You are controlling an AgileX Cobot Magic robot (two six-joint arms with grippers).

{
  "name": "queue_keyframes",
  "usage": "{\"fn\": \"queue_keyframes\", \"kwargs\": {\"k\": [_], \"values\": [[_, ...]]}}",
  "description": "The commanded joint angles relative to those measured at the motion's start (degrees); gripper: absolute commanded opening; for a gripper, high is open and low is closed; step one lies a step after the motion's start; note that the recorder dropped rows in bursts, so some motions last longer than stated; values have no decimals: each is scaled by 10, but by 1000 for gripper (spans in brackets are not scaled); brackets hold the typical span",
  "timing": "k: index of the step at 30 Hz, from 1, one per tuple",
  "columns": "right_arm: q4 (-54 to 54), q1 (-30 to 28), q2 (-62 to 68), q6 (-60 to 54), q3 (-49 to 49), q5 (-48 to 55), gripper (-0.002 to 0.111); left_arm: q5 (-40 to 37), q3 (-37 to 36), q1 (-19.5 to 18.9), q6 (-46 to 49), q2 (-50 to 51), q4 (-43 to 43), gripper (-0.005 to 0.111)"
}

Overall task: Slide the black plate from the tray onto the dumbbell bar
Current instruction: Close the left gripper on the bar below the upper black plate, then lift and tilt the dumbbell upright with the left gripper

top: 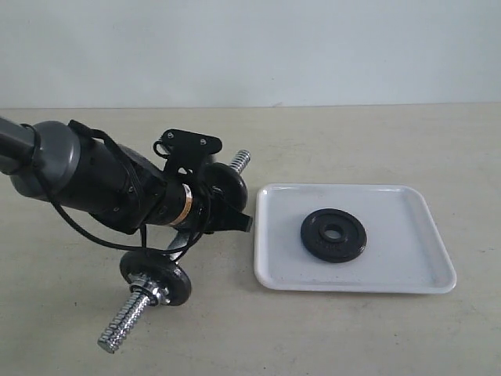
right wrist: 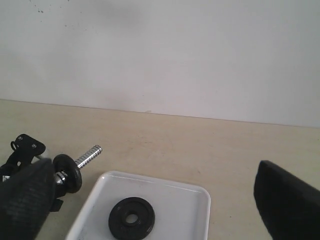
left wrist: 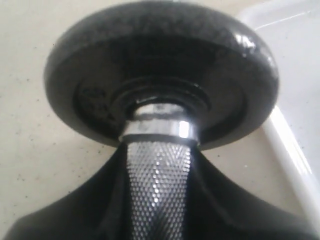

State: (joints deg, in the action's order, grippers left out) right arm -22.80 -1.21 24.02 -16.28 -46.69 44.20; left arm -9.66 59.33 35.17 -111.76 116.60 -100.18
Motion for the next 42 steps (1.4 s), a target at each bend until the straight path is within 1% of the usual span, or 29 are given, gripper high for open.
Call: {"fn": "queue_keyframes", "kwargs": {"k": [1,4,8,12,16,17,20,23,31,35,37,42], "values": [[0,1,1,-3,-2,3,104,-5,3,-6,10,0,2,4],[0,1,1,-3,-2,6,104,-5,3,-13,10,1,2,4],[0,1,1,-3,-2,6,104,16,3,-25,19,16,2,4],[0,1,1,-16,-2,6,104,34,3,-38,53,20,2,4],[0,1,1,-16,-2,6,104,52,3,-42,132,14,2,4],[0,1,1,-16,-2,6,104,61,3,-42,175,13,2,4],[0,1,1,-16,-2,6,104,89,3,-42,262,12,2,4],[0,1,1,-16,-2,6,104,97,3,-42,319,12,2,4],[0,1,1,-16,-2,6,104,97,3,-42,332,12,2,4],[0,1,1,-16,-2,7,104,115,3,-42,335,-4,2,4],[0,1,1,-16,-2,8,104,130,3,-42,352,-21,2,4],[0,1,1,-17,-2,8,104,196,3,-42,435,-77,2,4]]}}
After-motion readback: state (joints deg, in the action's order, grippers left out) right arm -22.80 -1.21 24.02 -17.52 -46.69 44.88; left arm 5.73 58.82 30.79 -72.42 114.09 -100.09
